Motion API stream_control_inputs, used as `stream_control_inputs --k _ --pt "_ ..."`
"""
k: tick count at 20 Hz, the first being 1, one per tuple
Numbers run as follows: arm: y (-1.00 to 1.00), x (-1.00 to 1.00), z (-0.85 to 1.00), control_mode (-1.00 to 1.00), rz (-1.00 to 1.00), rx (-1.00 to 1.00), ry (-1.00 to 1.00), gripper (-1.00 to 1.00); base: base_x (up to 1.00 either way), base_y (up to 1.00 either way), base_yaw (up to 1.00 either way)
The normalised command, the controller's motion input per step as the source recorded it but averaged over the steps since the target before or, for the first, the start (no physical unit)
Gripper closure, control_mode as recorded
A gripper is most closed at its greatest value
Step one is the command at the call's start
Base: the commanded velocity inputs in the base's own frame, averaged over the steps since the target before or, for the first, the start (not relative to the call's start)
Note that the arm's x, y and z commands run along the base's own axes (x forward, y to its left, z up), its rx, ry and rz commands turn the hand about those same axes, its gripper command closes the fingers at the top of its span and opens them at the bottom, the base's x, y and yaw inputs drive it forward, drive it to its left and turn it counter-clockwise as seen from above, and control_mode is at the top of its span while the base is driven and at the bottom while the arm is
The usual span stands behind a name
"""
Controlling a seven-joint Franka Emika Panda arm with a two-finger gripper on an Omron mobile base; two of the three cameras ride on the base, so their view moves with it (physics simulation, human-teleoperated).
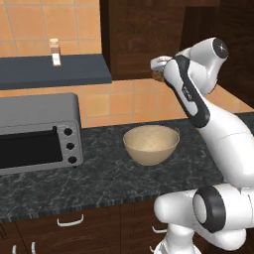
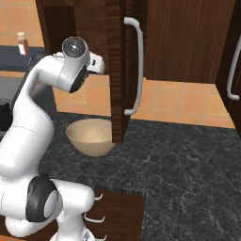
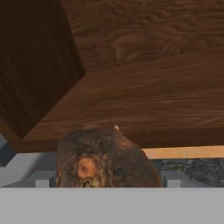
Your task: Open the cabinet, pick up the bread from the cabinet and place it in the basket. Then move the basket to the dining counter.
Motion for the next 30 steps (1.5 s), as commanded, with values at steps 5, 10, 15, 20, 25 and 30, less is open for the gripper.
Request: stream_control_inputs --k 5,10,15,20,25,30 --pt "0.11 -1.0 -0.7 -1.0 -0.04 0.02 0.1 1.0 0.0 0.0 0.0" --pt "0.0 -0.58 -0.96 -1.0 -0.07 0.0 0.18 1.0 0.0 0.0 0.0" --pt "0.0 0.15 -0.7 -1.0 -0.11 -0.03 -0.01 1.0 0.0 0.0 0.0" --pt "0.06 0.47 -0.52 -1.0 -0.2 0.0 0.1 1.0 0.0 0.0 0.0" --pt "0.08 0.54 -0.21 -1.0 -0.19 0.0 0.32 1.0 0.0 0.0 0.0" --pt "0.0 0.02 -0.27 -1.0 -0.05 0.0 0.22 1.0 0.0 0.0 0.0"
